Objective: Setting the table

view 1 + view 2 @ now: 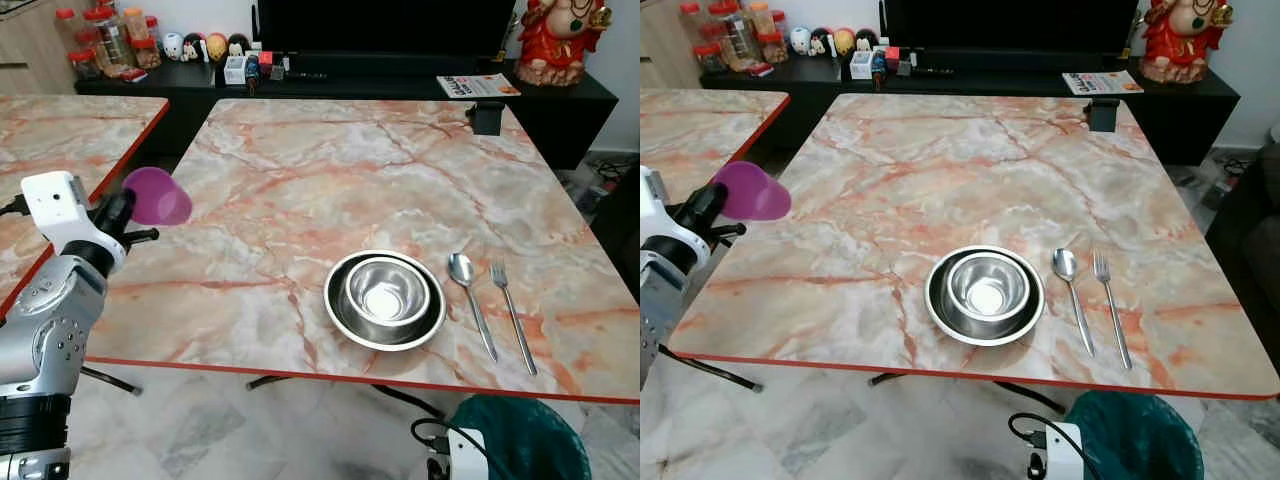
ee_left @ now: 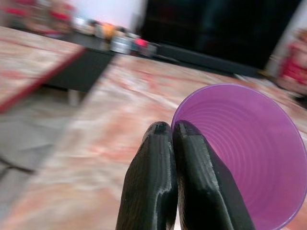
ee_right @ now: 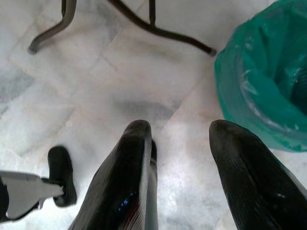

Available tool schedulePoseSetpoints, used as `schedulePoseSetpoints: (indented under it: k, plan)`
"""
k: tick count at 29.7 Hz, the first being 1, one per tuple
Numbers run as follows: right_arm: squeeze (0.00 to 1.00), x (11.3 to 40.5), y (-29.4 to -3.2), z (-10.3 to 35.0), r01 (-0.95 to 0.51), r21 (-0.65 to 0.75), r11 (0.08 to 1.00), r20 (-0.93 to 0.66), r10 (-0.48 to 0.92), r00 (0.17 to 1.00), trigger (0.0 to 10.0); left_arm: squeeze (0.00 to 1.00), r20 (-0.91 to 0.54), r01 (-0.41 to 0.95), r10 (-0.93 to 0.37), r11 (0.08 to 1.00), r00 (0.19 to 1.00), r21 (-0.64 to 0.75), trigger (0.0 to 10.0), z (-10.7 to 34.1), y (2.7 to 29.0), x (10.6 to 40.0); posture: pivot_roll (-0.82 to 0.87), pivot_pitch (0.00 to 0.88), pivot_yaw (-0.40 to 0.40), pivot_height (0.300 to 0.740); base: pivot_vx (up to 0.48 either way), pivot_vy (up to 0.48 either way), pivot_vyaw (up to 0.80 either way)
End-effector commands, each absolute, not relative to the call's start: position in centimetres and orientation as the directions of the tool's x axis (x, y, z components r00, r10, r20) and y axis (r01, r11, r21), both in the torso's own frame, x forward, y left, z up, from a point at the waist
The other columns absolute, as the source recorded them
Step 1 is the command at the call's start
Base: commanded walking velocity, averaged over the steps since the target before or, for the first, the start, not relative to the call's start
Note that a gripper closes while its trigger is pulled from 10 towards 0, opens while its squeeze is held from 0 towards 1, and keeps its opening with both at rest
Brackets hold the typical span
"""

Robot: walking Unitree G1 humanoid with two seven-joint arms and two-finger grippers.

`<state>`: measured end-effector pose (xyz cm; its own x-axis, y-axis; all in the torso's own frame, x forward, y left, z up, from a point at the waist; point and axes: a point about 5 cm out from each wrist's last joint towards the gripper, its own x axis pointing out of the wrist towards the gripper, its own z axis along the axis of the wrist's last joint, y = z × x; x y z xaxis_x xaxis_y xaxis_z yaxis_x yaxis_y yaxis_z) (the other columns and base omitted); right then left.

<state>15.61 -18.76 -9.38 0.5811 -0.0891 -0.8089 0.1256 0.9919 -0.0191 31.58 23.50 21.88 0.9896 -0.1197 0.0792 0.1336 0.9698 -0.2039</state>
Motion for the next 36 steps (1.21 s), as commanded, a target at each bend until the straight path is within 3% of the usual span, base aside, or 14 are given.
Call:
schedulePoseSetpoints:
  k: [1,4,9,17,36]
  plan:
    - [0.00,15.2,-18.7,-9.6,0.144,-0.018,0.989,-0.816,-0.098,0.569,10.0,0.00,0.095,0.225,-0.209,0.949,0.973,-0.219,10.0,23.2,21.9,31.7,0.06,0.055,0.040,0.740,0.000,0.000,0.00]
    - [0.00,15.2,-18.7,-9.6,0.144,-0.018,0.989,-0.816,-0.098,0.569,10.0,0.00,0.080,0.232,-0.219,0.946,0.972,-0.227,10.0,23.3,21.9,31.6,0.06,0.055,0.040,0.740,0.000,0.000,0.00]
    - [0.00,15.6,-18.5,-9.4,0.162,-0.010,0.987,-0.809,-0.104,0.579,10.0,0.00,-0.095,0.378,-0.395,0.913,0.914,-0.156,10.0,21.8,17.9,32.2,0.05,0.048,0.055,0.740,0.000,0.000,0.00]
    - [0.00,15.8,-18.4,-9.4,0.172,-0.006,0.985,-0.806,-0.106,0.582,10.0,0.00,-0.234,0.422,-0.446,0.895,0.864,-0.146,10.0,19.7,15.2,32.9,0.04,0.046,0.067,0.740,0.000,0.000,0.00]
    - [0.00,15.8,-18.3,-9.3,0.190,-0.001,0.982,-0.802,-0.114,0.587,10.0,0.00,-0.293,0.384,-0.385,0.921,0.875,-0.065,10.0,18.2,12.4,35.3,0.02,0.038,0.074,0.740,0.000,0.000,0.00]
